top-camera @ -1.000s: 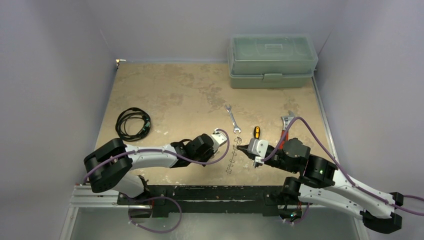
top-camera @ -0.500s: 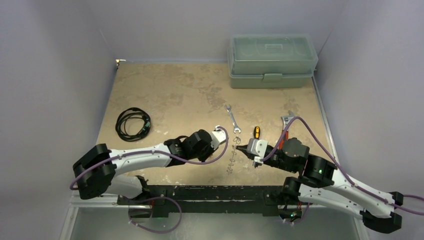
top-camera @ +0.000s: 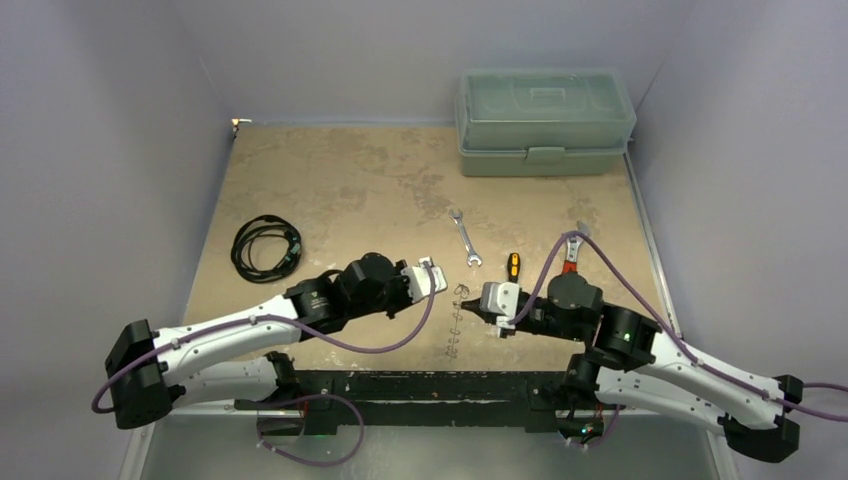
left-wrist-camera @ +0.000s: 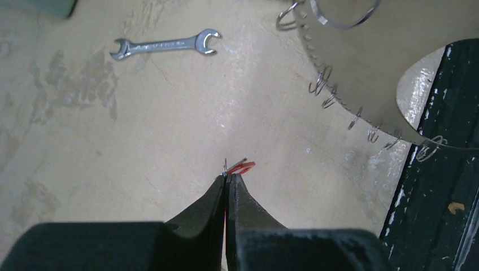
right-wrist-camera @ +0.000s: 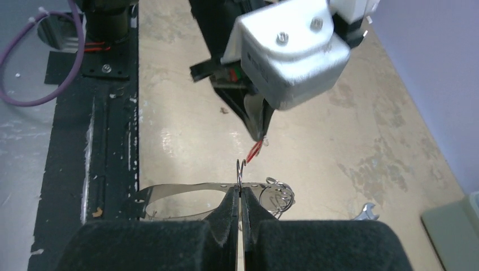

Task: Put the keys on the keyring

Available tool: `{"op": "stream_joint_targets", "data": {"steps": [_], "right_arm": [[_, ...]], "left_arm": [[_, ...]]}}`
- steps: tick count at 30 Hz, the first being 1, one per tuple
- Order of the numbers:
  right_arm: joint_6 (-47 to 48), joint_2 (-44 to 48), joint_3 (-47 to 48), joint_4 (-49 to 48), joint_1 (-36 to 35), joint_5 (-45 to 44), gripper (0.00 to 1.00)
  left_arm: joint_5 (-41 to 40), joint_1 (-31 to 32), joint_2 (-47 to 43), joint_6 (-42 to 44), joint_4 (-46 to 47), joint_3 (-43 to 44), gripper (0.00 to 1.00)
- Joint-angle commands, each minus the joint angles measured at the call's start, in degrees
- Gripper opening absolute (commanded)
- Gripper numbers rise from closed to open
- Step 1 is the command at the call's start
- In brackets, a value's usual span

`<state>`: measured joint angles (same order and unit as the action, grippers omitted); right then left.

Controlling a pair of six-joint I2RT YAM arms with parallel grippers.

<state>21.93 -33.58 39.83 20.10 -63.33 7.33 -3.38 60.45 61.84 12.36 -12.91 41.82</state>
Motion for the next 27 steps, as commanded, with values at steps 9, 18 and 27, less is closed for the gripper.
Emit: {"op": "stream_joint_targets", "data": {"steps": [9,18,27], "right_arm": [[1.13,-9.85,5.84,-2.13,-0.04,5.80,0.00],[2.15,-15.33,6.16,-3.92,-0.04,8.10,0.00],[1.98,-17.75,4.56,-5.59,-0.08,10.22,0.00]], "left_arm": [[8.65,0.11,-10.69,21.72,3.14,-3.83,0.00],[18.81,-1.65,-15.60,24.92,7.09,-7.97,0.00],[31.61,-5.08,-15.39,26.71,4.16,-6.70,0.00]]}}
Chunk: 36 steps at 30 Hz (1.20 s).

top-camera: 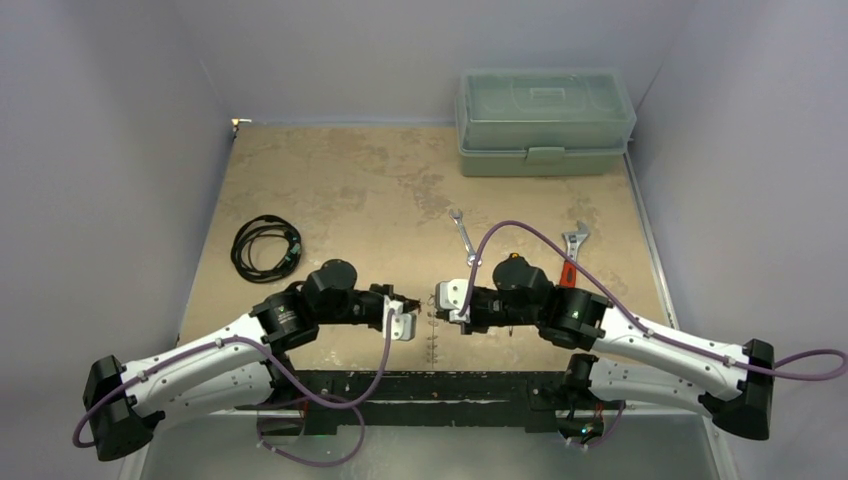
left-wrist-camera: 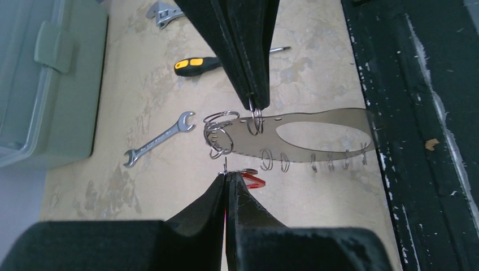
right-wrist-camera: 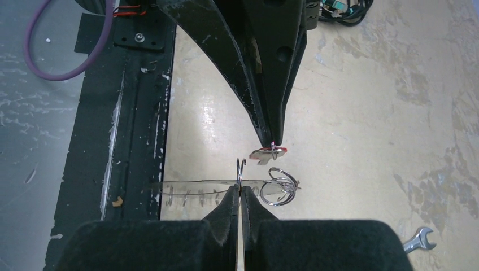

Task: Put the keys on the keyring

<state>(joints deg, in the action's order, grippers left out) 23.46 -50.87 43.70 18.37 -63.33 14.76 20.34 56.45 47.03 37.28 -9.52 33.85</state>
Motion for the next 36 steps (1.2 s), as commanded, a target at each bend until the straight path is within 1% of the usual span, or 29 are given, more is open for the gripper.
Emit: {"op": "stream_joint_targets", "data": {"steps": [1,10,23,36], "right_arm": [[0.44,-0.72,0.61,-3.85,-0.04,3.15,0.00],[0.44,-2.79,0.41,-4.29,-0.04,4.66,0.00],[0.54,-3.98,-0.14,-4.65,-0.04,4.54,0.00],[-0.11,-5.54,-0.29,-4.06,-0.04,5.74,0.00]], "left_arm": [[9.03,-1.22,-0.47,1.85,0.67,1.36,0.00],[15.28,-1.34,-0.33,3.82,-0.18,0.93,0.00],[14.65,-1.74,-1.12,4.49,-1.39,0.85,0.00],[14.92,-1.78,-2.29,4.27,0.05,-0.11,0.00]]}}
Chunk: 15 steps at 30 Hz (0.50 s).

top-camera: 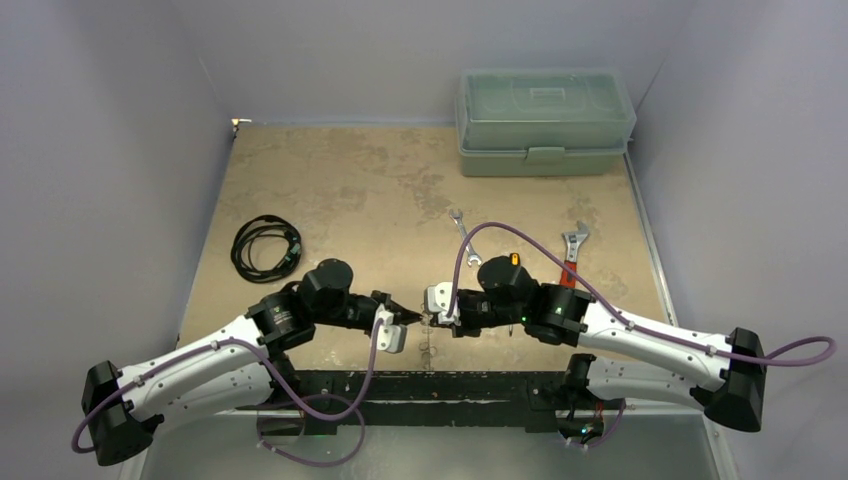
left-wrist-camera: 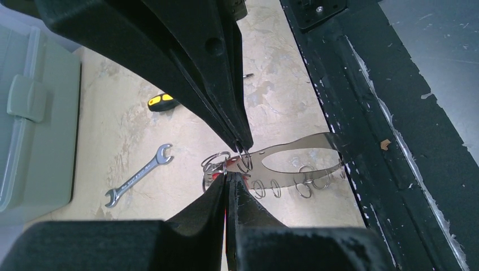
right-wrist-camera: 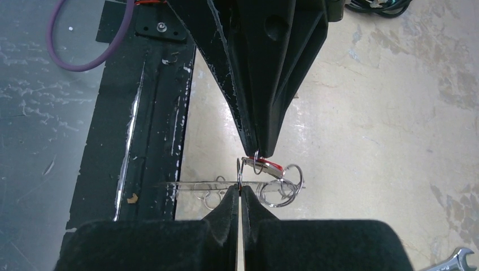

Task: Put the keys on the keyring

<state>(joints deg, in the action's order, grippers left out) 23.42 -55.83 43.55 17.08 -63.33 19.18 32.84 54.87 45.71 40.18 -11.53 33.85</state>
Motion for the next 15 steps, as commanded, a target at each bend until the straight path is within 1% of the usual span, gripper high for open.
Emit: {"op": "stream_joint_targets", "data": {"steps": [1,15], "right_arm": [[-0.04,-0.59,-0.13,-2.81,-0.04,1.30,0.00],[0.22,1.61,-0.40,-2.47,-0.03,-0.14,0.00]], "left_arm": [[2.54,-0.20,-0.98,1.46,1.92,-0.17,0.00],[4.92,-0.19,-0.25,3.46,0.71,-0.60,0.00]]}}
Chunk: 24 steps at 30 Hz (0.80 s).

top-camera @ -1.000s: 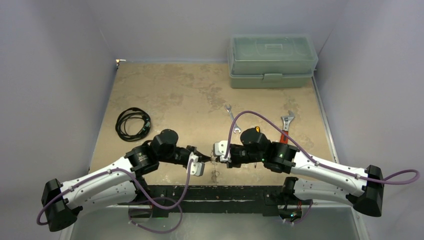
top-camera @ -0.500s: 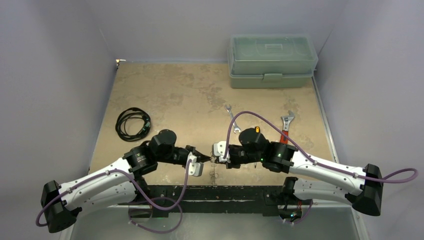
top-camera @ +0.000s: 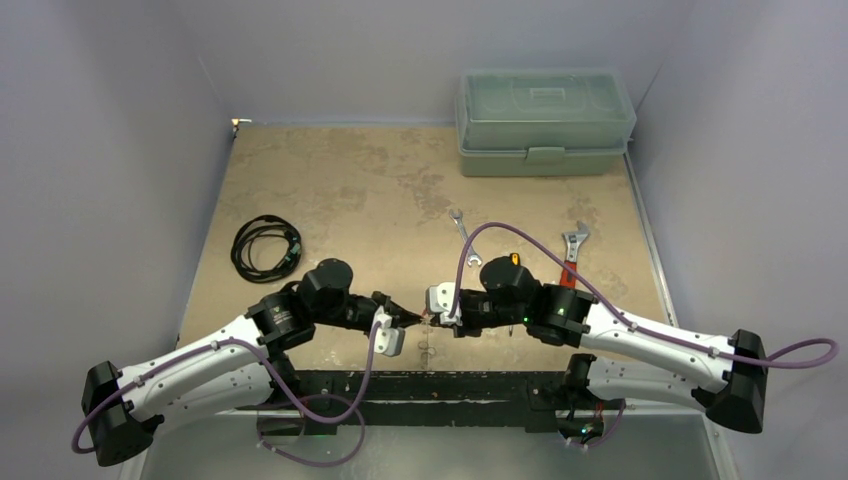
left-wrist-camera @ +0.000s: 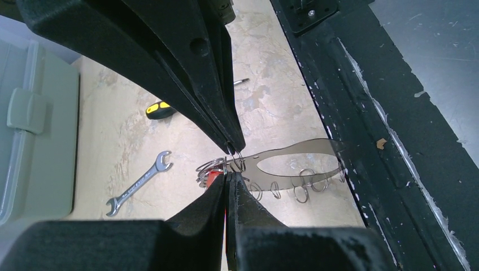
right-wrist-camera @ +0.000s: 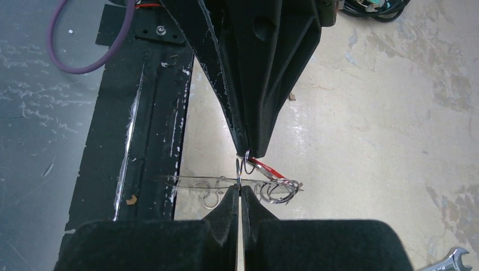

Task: Put the keys on the keyring

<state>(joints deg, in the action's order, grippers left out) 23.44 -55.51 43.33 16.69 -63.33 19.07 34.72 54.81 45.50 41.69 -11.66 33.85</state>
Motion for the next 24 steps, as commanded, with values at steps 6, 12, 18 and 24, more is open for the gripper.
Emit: {"op": "stream_joint_targets", "data": {"steps": [6,12,18,24], "right_arm": [[0.00,1.70,-0.31,-1.81,-0.04,-0.61,0.00],[-0.13,1.88,-0.26,-1.64,-0.04,-0.74,0.00],[-0.24,2.16,-0.35,-1.57,-0.03,-0.96,0.00],[-0.24,2.33,-0.42,-1.65,0.01,-1.05,0.00]], "left_arm": [[3.73,-0.13,-0.92,2.55,1.26,-1.20,0.00],[4.37,-0.14,-1.41,3.84,1.37,-1.96,0.00],[4.55,-0.09,-1.61,4.26,1.44,-2.12,0.00],[4.58,-0.14,-1.55,4.25,1.59,-2.12,0.00]]}}
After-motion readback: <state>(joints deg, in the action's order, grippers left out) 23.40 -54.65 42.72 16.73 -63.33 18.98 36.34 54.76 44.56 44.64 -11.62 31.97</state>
